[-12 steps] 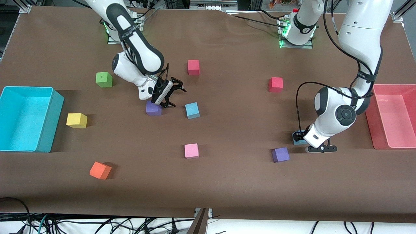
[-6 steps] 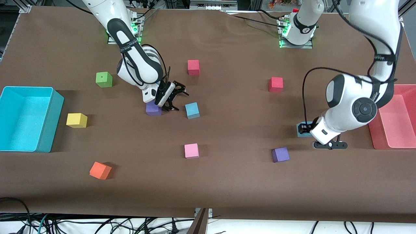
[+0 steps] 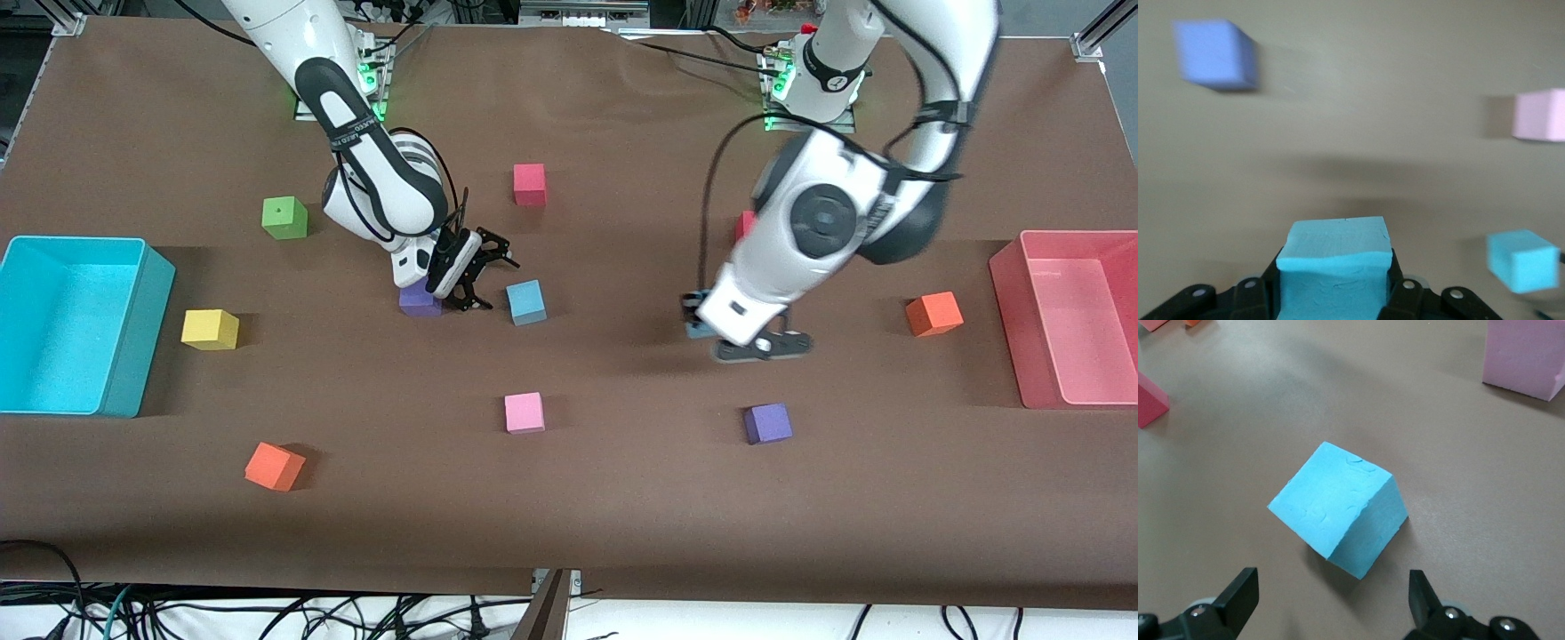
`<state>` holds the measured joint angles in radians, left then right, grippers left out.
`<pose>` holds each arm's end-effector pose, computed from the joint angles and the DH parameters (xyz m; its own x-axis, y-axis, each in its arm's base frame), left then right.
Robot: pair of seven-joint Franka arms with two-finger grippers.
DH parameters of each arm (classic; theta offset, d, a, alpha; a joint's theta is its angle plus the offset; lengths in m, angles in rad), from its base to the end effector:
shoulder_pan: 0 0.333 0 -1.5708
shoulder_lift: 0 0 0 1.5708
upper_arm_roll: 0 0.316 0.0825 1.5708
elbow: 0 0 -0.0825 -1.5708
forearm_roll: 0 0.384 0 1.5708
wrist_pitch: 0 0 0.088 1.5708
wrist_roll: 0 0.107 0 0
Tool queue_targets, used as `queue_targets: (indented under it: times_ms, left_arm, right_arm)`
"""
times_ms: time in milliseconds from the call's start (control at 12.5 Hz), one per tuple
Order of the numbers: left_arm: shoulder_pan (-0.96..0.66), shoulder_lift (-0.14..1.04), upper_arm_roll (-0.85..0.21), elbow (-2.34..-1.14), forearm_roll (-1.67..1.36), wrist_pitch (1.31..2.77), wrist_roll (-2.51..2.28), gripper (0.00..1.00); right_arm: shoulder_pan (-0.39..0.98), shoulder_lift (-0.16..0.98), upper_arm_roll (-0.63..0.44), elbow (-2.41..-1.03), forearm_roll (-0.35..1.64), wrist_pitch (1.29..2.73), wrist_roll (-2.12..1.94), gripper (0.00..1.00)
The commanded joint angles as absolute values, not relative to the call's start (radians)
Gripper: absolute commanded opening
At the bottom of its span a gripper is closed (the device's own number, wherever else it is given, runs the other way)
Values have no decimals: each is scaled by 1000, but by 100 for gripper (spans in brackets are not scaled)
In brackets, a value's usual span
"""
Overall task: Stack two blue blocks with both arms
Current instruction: 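Lift the cyan cube with the left gripper and carry it over the placed cube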
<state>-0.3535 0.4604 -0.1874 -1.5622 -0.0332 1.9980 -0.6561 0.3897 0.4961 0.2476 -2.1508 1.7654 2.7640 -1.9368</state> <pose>0.5912 -0.3376 0.3817 0.9861 0.1433 -0.0836 0.1499 -0.9856 0.0777 0.4515 0.2889 0.1561 0.6072 0.5153 0.6048 0.7773 -0.5429 -0.3178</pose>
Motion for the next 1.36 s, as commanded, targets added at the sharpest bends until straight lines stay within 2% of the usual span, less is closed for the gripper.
queue_targets:
  times_ms: [0, 241, 321, 722, 1283]
  left_arm:
    - [-475, 605, -178, -1363, -49, 1982, -820, 0]
    - [-598, 719, -164, -1226, -46, 2003, -905, 0]
    - [-632, 736, -144, -1214, -48, 2028, -919, 0]
    - [-718, 816, -100, -1207, -49, 2158, -960, 0]
    - [-765, 864, -87, -1175, -49, 2174, -1023, 0]
  right_arm:
    - [403, 506, 238, -2134, 1795, 2770, -1970, 99]
    - [403, 506, 238, -2135, 1795, 2770, -1970, 99]
    - [403, 506, 238, -2134, 1795, 2770, -1970, 99]
    - [403, 508, 233, -2135, 1795, 2770, -1970, 99]
    - [403, 509, 233, -2134, 1795, 2769, -1970, 99]
